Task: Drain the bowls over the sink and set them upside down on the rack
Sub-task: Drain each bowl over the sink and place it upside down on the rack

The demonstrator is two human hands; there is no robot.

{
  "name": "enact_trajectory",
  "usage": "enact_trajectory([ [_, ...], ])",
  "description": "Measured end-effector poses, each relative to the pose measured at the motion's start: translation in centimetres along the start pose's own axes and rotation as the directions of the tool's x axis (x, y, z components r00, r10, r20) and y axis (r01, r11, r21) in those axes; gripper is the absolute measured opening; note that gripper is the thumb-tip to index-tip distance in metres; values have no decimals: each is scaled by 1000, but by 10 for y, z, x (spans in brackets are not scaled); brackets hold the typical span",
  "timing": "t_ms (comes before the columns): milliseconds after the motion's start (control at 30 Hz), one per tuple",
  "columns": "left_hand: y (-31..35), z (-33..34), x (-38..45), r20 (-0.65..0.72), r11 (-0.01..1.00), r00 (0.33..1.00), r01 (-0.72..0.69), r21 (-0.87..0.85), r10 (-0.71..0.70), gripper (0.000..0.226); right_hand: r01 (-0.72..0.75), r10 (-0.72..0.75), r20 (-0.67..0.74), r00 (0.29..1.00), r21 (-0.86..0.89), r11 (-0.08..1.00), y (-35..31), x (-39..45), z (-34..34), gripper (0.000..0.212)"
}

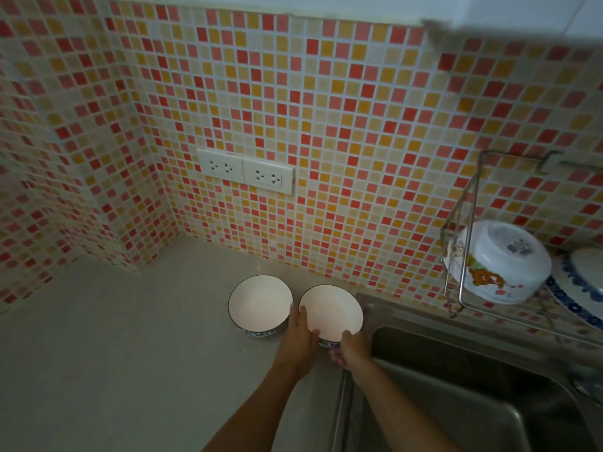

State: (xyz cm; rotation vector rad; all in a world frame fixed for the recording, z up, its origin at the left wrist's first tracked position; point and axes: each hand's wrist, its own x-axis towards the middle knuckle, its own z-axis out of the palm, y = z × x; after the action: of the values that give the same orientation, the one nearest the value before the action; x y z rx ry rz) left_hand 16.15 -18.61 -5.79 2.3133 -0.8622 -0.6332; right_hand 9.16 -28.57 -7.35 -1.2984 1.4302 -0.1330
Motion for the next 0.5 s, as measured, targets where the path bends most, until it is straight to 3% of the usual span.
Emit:
enact_trajectory([
  [100, 8, -1, -6, -57, 968, 998, 12, -251, -27, 68, 11, -8, 45, 999, -63, 998, 4, -19, -21, 35],
  [233, 27, -5, -15, -109, 902, 990, 33, -431, -88, 53, 79, -69, 108, 992, -95, 992, 7, -52, -61, 34],
  [333, 40, -4, -30, -73, 874, 996, 13, -485, -55, 36, 97, -84, 135, 987, -91, 991, 17, -73, -92, 35],
  [500, 59, 21, -72, -53, 883, 998, -3, -469, -25, 37, 107, -115, 139, 984, 61, 992, 47, -98, -138, 51],
])
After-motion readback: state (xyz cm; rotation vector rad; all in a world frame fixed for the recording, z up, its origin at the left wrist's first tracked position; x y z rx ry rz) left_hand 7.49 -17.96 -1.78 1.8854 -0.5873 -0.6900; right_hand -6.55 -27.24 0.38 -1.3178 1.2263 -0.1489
